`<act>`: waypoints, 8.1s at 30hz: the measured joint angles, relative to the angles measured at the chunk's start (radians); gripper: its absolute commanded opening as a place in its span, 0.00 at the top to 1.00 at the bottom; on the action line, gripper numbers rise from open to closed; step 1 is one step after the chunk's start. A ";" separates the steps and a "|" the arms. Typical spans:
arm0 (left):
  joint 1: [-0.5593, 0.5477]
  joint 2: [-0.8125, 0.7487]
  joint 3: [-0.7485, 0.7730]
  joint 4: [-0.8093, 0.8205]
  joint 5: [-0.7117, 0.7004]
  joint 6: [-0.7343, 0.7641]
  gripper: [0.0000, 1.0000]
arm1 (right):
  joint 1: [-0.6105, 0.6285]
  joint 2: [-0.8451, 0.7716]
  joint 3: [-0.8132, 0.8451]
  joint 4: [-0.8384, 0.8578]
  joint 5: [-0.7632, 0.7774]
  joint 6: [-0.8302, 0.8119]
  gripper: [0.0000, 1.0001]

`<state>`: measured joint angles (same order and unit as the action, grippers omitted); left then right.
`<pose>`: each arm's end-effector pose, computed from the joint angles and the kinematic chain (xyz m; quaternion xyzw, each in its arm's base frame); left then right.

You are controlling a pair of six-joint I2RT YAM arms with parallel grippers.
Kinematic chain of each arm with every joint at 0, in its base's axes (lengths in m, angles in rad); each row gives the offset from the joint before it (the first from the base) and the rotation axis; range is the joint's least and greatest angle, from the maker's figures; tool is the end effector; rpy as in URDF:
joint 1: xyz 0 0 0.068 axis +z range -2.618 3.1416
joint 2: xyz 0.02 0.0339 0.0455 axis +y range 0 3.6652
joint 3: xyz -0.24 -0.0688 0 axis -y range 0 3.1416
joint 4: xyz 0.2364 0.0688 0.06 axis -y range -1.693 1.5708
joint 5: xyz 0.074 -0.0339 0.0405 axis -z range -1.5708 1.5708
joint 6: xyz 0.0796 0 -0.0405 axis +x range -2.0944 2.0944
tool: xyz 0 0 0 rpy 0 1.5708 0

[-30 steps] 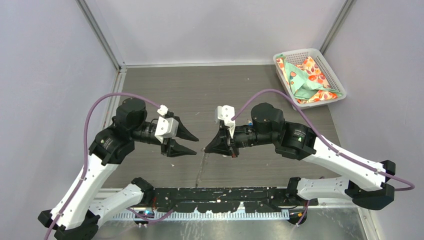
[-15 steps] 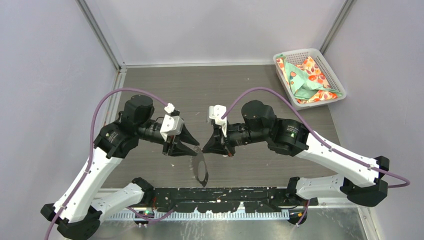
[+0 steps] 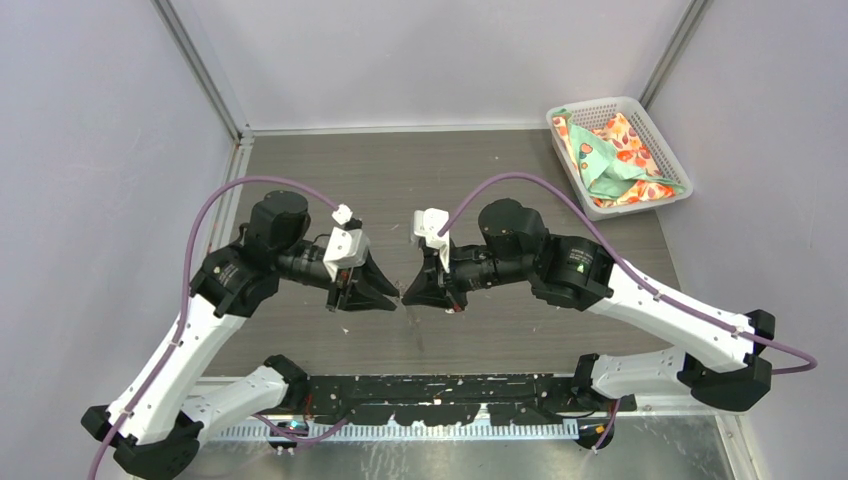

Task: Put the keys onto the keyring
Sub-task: Adjust the keyring, then pick up the key from the center of the board, then insert the key onto the keyring.

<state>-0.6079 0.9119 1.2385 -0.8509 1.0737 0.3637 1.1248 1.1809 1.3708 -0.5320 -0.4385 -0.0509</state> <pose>0.1034 -0.1572 0.3799 0.5735 0.5389 -0.4920 0.3722 0.0934 0.2737 0.3900 -0.5466 0.5942 0.4405 0.3925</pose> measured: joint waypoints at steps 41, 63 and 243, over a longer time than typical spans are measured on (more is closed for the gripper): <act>-0.021 -0.153 -0.066 0.211 0.169 0.324 1.00 | 0.001 -0.398 -0.231 0.189 0.288 0.121 0.44; -0.084 -0.172 -0.071 1.030 0.300 -0.256 1.00 | 0.001 -0.427 -0.356 0.349 0.294 0.159 0.44; -0.090 -0.159 -0.316 0.755 0.249 -0.311 1.00 | -0.070 -0.188 -0.158 0.088 -0.441 -0.401 0.99</act>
<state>-0.6983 0.7528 0.9222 -0.0959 1.3228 0.0532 1.0550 0.9932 1.2125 -0.4438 -0.8799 -0.4519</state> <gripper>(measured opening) 0.010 0.024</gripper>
